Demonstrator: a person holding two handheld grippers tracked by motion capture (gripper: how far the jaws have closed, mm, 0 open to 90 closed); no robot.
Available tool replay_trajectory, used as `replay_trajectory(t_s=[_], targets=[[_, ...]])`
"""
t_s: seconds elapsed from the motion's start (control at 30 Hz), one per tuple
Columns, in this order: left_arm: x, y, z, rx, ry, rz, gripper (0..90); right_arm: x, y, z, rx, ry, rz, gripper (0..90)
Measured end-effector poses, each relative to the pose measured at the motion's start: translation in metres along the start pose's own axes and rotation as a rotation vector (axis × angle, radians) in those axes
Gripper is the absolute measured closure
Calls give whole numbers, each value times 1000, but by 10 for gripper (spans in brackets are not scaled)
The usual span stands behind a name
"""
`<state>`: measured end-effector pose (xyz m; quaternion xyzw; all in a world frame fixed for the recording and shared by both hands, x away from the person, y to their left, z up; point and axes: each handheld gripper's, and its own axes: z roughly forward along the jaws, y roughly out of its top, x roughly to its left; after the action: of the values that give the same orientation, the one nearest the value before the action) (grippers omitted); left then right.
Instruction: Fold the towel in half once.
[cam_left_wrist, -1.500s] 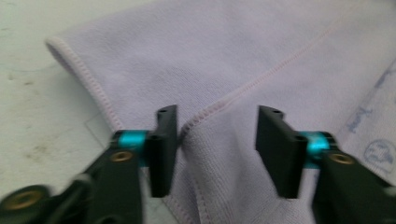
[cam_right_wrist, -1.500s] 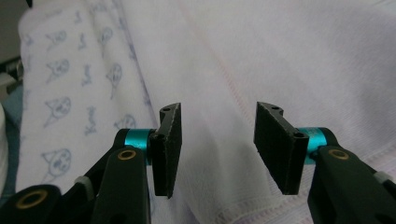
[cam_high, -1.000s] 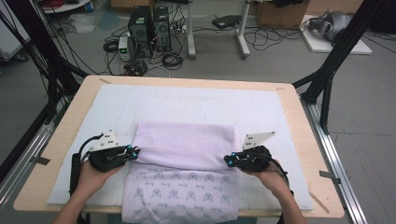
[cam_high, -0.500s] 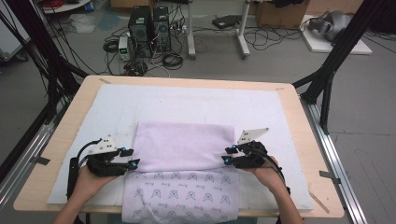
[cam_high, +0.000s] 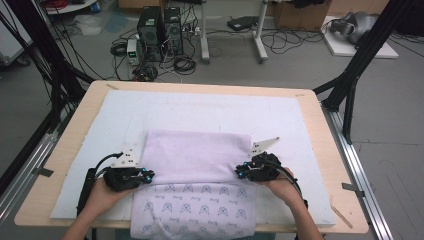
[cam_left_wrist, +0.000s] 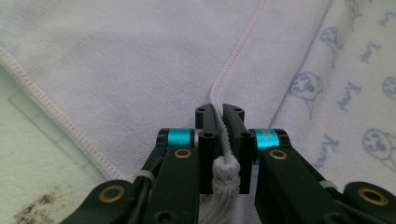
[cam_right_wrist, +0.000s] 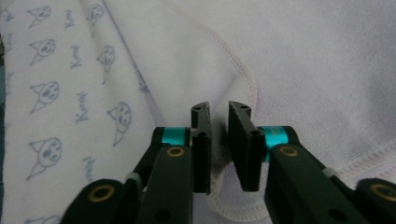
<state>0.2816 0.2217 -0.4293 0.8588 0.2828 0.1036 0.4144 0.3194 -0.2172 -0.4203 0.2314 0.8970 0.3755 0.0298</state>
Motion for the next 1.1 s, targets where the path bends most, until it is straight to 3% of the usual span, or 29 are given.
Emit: replay_trajectory(t_s=[0.1,0.27,0.37,0.47,0.57,0.63,0.7,0.83,0.93,1.1], targets=[[-2,3,-11,-63,14,-10,848,4,1,-9,-29,-6,-18,835],[-9,11,-25,-117,30,7,848,11,-1,-33,-95,-24,-35,843],[-17,10,-30,-126,12,15,851,18,-6,-46,-128,-19,-37,843],[-25,2,-32,-112,-8,25,852,29,-16,-49,-111,-5,-50,844],[-36,-8,-38,-104,-54,46,824,40,-29,-51,-121,55,-53,832],[-41,-11,-42,-94,-86,57,691,45,-35,-52,-96,128,-51,752],[-41,-10,-45,-84,-97,66,623,45,-36,-51,-63,141,-51,697],[-31,3,-45,-103,-65,47,536,29,-28,-52,-122,93,-21,632],[-14,15,-36,-112,-7,12,499,9,-17,-47,-144,24,8,594],[26,28,-9,-113,128,-68,462,-29,1,-32,-138,-98,58,530]])
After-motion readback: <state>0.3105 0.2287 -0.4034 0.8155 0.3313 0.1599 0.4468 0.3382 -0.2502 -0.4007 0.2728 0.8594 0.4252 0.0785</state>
